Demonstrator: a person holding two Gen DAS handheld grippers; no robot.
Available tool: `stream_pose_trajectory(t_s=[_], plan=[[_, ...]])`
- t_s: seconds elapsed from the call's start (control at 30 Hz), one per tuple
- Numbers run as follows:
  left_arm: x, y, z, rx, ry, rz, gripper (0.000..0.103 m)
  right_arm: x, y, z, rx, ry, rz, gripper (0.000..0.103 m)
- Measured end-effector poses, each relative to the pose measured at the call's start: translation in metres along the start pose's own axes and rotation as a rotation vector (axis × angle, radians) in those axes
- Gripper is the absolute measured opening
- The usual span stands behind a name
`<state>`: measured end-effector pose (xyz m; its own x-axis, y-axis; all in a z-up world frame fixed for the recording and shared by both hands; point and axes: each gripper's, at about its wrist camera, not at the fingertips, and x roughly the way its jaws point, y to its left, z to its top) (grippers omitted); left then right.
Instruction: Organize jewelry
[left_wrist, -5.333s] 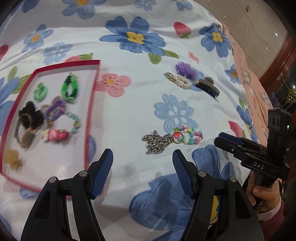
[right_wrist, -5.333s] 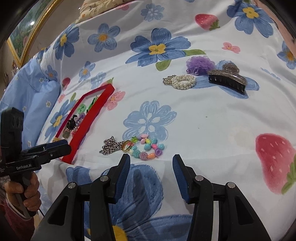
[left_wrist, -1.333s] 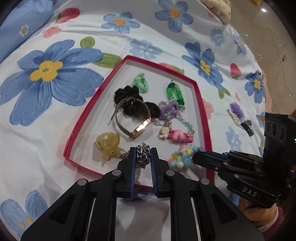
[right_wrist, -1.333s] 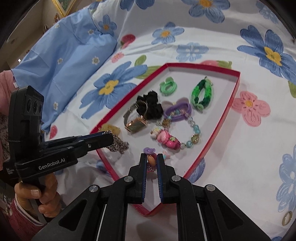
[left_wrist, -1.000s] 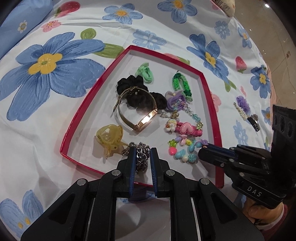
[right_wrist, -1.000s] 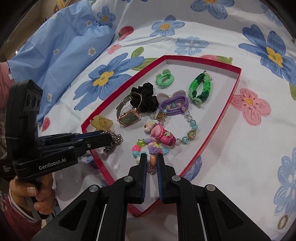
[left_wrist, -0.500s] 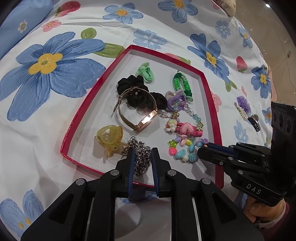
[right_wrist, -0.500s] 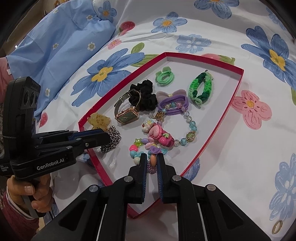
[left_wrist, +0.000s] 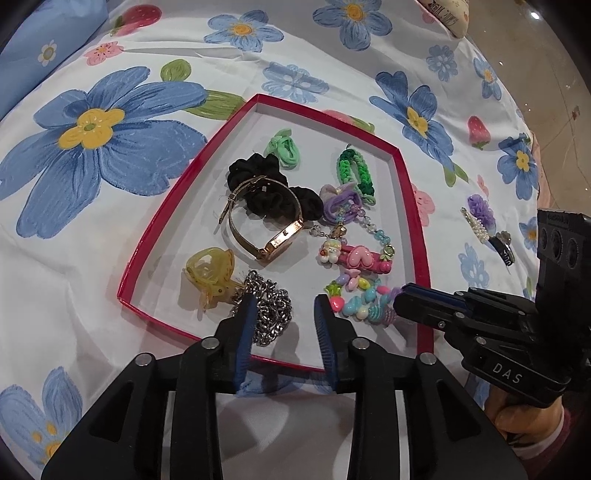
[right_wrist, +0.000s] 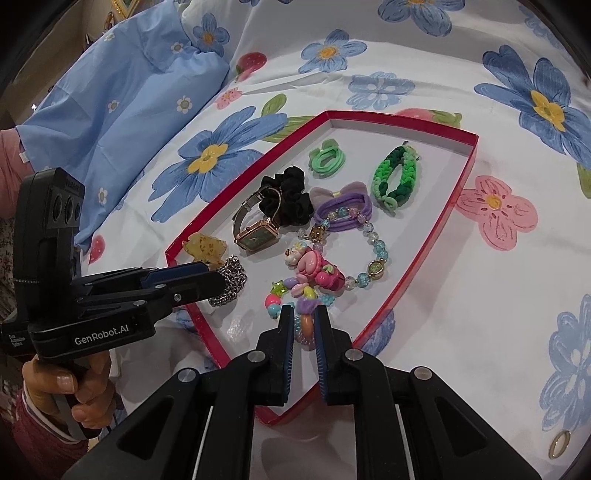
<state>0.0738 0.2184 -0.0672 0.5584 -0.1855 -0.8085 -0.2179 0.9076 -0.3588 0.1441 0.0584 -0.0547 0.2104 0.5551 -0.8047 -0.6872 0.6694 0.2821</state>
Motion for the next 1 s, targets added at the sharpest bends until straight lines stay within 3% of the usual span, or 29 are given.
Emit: stream_pose_trajectory(t_s=[0.4, 0.57, 0.63, 0.73, 0.8, 0.87, 1.0], plan=[[-0.026, -0.007, -0.007, 0.000, -0.035, -0.010, 0.040, -0.022, -0.009, -0.004, 0.050, -0.066, -0.004, 0.020], [-0.048, -0.004, -0.014, -0.025, -0.081, -0.014, 0.063, -0.040, -0.013, -0.006, 0.071, -0.130, 0.002, 0.023], [-0.055, 0.000, -0.017, -0.043, -0.098, -0.019, 0.067, -0.049, -0.015, -0.007, 0.084, -0.166, 0.007, 0.030], [-0.065, 0.004, -0.024, -0.089, -0.119, -0.026, 0.084, -0.062, -0.019, -0.012, 0.129, -0.225, 0.032, 0.040], [-0.072, 0.006, -0.032, -0.126, -0.140, -0.048, 0.087, -0.070, -0.024, -0.018, 0.168, -0.264, 0.058, 0.048], [-0.075, 0.006, -0.039, -0.165, -0.148, -0.049, 0.093, -0.076, -0.028, -0.027, 0.211, -0.297, 0.081, 0.048], [-0.081, 0.002, -0.050, -0.178, -0.159, 0.002, 0.093, -0.084, -0.029, -0.041, 0.260, -0.333, 0.129, 0.048]])
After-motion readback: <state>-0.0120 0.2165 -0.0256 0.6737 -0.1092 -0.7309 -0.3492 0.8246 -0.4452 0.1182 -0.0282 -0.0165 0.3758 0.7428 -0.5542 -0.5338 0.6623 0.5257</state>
